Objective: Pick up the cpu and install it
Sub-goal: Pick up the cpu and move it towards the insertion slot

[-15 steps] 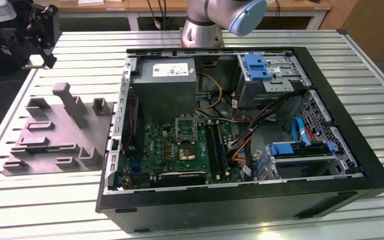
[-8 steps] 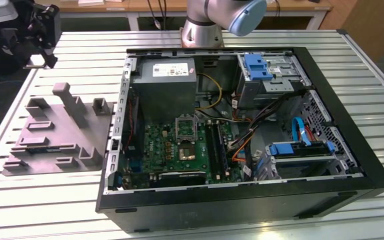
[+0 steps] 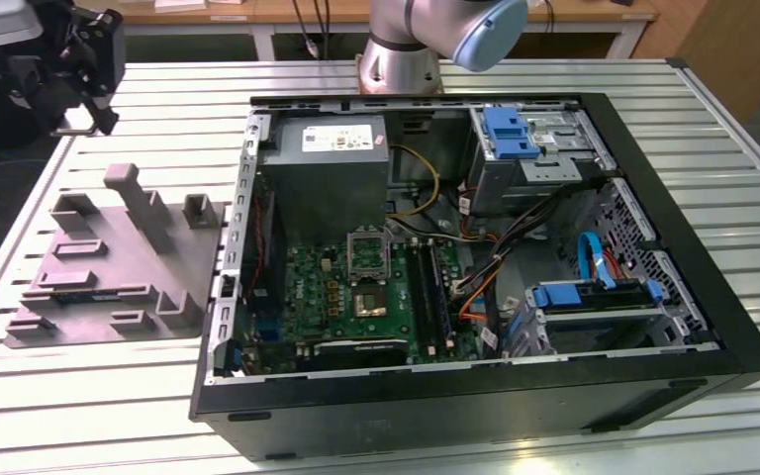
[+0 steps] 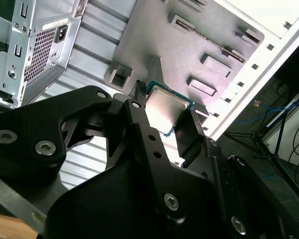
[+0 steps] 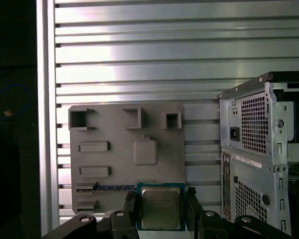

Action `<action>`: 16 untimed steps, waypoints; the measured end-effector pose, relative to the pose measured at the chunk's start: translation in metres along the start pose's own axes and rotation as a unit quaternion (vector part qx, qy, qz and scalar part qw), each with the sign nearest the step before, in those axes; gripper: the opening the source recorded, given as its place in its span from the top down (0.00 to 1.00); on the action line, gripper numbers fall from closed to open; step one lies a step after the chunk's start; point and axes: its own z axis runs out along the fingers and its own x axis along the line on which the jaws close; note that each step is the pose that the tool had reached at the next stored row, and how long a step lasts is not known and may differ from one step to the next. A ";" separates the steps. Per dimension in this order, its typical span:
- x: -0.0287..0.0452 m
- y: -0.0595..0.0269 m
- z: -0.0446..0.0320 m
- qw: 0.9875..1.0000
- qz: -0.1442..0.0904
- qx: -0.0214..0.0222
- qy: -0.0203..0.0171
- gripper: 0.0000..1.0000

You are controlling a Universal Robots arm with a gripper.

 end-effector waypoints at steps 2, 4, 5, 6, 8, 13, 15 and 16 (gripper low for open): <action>-0.0008 0.0000 0.0000 1.000 0.000 0.000 0.000 0.53; -0.0015 0.0001 0.0000 1.000 0.000 0.000 0.000 0.53; -0.0019 0.0001 0.0000 1.000 0.000 0.000 0.000 0.53; -0.0024 0.0001 0.0000 1.000 0.000 0.000 0.000 0.53; -0.0032 0.0001 -0.0001 1.000 0.000 0.000 0.000 0.53; -0.0052 0.0002 0.0000 1.000 0.000 0.000 0.000 0.53; -0.0059 0.0002 0.0000 1.000 0.000 0.000 0.000 0.53; -0.0063 0.0003 0.0000 1.000 0.000 0.000 0.000 0.53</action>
